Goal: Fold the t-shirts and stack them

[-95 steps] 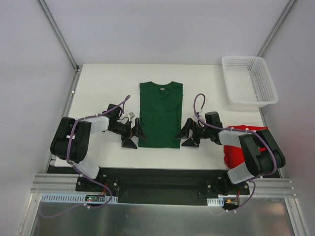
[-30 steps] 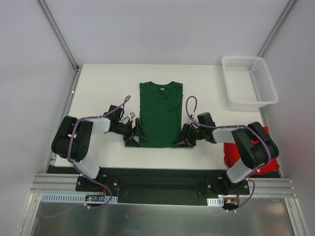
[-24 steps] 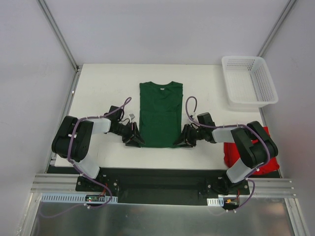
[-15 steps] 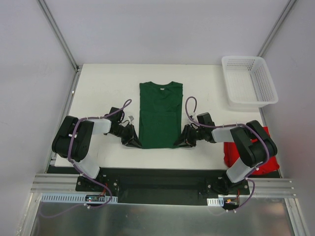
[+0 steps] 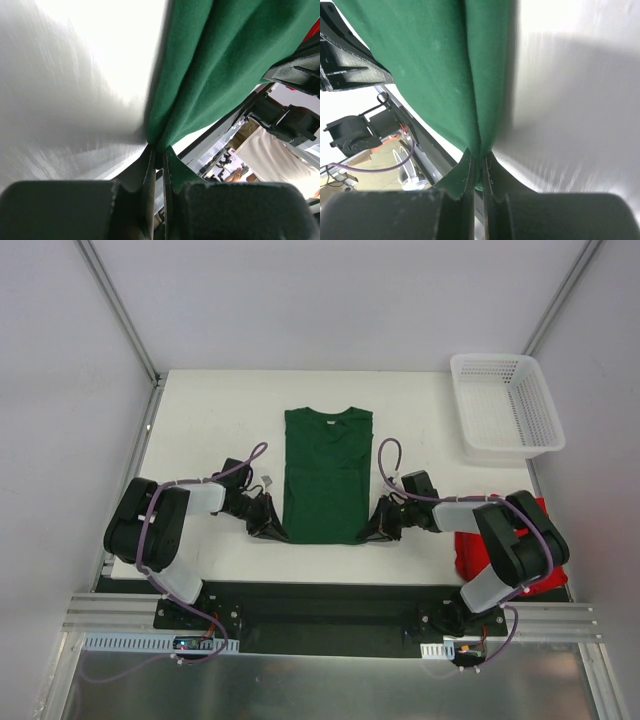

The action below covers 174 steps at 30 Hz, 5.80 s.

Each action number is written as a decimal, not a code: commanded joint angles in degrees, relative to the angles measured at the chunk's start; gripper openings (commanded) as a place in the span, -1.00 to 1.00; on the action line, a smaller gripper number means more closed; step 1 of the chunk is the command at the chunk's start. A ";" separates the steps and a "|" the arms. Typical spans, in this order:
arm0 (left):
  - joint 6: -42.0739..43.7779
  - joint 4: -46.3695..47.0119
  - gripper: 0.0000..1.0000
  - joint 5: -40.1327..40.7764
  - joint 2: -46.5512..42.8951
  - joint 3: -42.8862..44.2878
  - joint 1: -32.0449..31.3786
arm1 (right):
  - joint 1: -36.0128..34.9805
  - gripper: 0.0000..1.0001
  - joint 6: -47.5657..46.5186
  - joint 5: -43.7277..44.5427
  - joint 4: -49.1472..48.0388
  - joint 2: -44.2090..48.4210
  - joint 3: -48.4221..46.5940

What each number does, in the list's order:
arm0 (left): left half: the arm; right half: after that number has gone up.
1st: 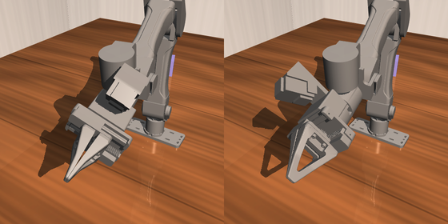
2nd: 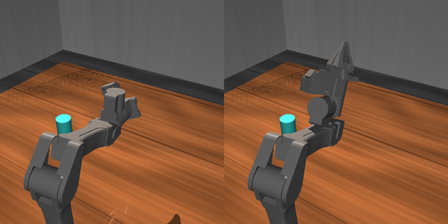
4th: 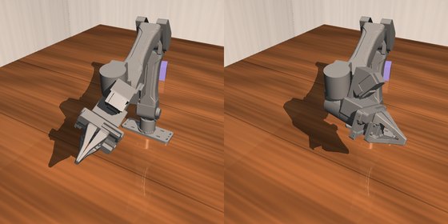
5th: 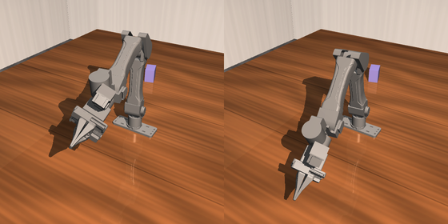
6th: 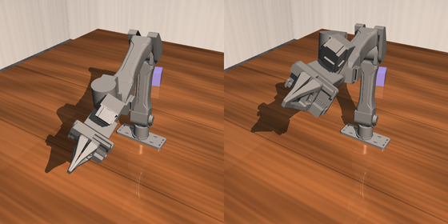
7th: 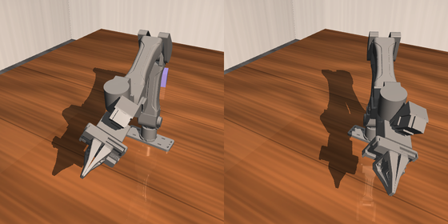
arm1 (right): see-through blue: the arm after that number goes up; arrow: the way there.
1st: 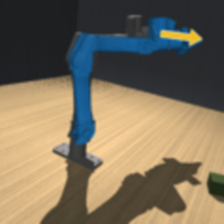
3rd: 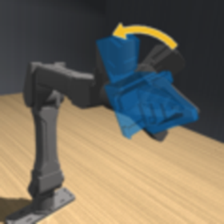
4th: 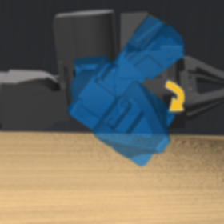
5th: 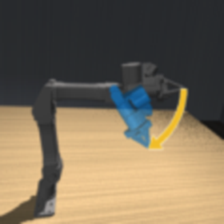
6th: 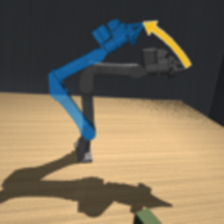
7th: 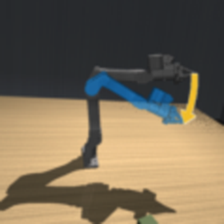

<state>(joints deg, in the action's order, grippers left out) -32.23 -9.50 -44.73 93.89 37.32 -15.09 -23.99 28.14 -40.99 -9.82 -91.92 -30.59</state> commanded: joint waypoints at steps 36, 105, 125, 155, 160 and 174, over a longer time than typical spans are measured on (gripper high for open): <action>-20.94 -21.52 -1.00 7.64 -48.09 -15.52 -20.85 | -22.05 -0.98 9.56 17.43 28.44 43.57 10.90; 5.16 -34.71 -1.00 25.92 -5.39 38.78 -3.37 | 0.61 -0.98 -21.46 18.85 51.31 -9.23 -54.92; 6.74 -34.80 -1.00 26.63 11.66 49.16 1.91 | 3.42 -0.98 -19.44 10.15 52.10 -33.31 -78.30; 7.88 -35.50 0.99 28.82 10.53 51.54 7.19 | 3.51 0.93 -15.23 14.54 41.91 -26.67 -74.45; 6.92 -35.50 0.99 25.06 9.99 55.83 5.34 | 2.98 0.93 -12.15 13.49 37.25 -24.53 -74.43; 2.26 -27.33 0.98 17.83 12.47 53.03 4.81 | -2.46 0.93 -1.51 1.54 26.70 -40.08 -85.49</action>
<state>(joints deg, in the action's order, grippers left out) -27.64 -40.49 -23.38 107.79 90.91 -9.78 -25.69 21.74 -33.91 23.05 -129.86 -110.83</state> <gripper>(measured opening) 0.992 0.961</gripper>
